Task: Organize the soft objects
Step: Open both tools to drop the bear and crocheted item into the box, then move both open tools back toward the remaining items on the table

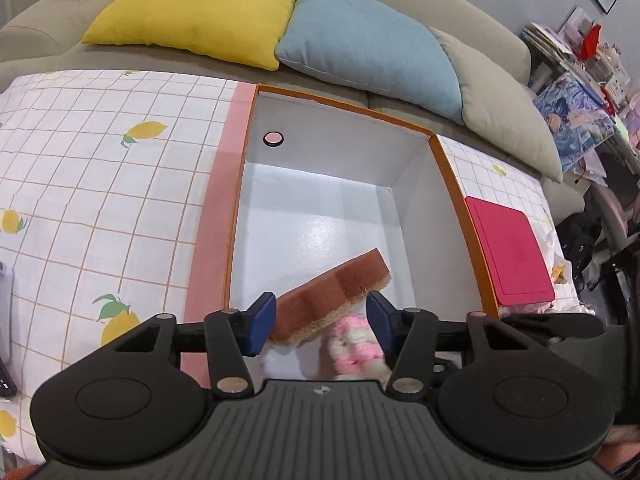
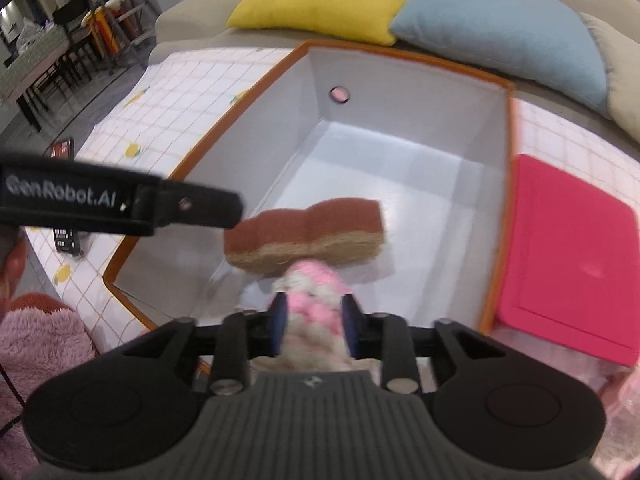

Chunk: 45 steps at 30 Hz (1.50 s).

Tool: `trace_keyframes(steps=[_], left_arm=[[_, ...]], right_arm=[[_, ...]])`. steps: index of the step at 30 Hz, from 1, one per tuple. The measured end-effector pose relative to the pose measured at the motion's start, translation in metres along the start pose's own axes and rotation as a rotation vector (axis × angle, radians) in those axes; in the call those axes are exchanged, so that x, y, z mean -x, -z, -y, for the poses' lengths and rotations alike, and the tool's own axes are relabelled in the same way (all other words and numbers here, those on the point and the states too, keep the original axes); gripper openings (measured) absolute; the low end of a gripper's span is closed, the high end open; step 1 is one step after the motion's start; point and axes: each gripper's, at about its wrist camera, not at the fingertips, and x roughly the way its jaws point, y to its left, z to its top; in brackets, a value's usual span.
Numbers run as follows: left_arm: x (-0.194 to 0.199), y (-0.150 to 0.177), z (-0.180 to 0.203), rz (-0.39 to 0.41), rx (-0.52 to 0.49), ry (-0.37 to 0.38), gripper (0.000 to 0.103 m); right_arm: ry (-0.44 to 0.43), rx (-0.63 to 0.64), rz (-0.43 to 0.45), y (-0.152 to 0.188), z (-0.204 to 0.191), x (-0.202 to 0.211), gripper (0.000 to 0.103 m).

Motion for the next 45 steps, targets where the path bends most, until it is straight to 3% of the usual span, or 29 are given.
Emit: trace_keyframes(steps=[4,7,9,15,18,19,21,23,29,33,36,40,45], left_arm=[[-0.007,0.004,0.017,-0.016,-0.131,0.000,0.060],[-0.020,0.010,0.042,-0.022,-0.382,-0.105,0.060],[-0.029,0.014,0.054,-0.043,-0.513,-0.122,0.060],[-0.062,0.015,0.063,-0.150,-0.630,-0.087,0.060],[-0.074,0.016,0.061,-0.209,-0.586,-0.067,0.058],[-0.078,0.014,0.060,-0.219,-0.556,-0.087,0.054],[-0.081,0.013,0.056,-0.209,-0.502,-0.157,0.036],[-0.084,0.009,0.048,-0.224,-0.413,-0.197,0.031],[-0.077,0.008,0.045,-0.218,-0.298,-0.206,0.032],[-0.057,0.010,0.048,-0.130,-0.238,-0.168,0.046],[-0.029,0.015,0.060,-0.012,-0.215,-0.106,0.046],[0.005,0.026,0.088,0.134,-0.217,0.038,0.053],[0.023,0.044,0.136,0.209,-0.260,0.226,0.057]], right_arm=[[0.049,0.002,0.032,0.002,0.007,0.013,0.039],[0.074,-0.003,0.046,0.004,0.013,0.022,0.039],[0.071,-0.003,0.053,0.006,0.014,0.026,0.039],[0.080,-0.009,0.065,0.011,0.015,0.029,0.040],[0.088,-0.010,0.067,0.012,0.017,0.028,0.039],[0.092,-0.013,0.068,0.013,0.018,0.028,0.039],[0.100,-0.022,0.071,0.015,0.022,0.029,0.039],[0.098,-0.040,0.072,0.018,0.026,0.031,0.038],[0.056,-0.080,0.109,0.027,0.032,0.046,0.038],[0.028,-0.101,0.150,0.035,0.037,0.060,0.039],[0.033,-0.129,0.189,0.041,0.043,0.076,0.039],[0.073,-0.155,0.273,0.057,0.050,0.109,0.043],[0.191,-0.174,0.354,0.088,0.067,0.148,0.049]])
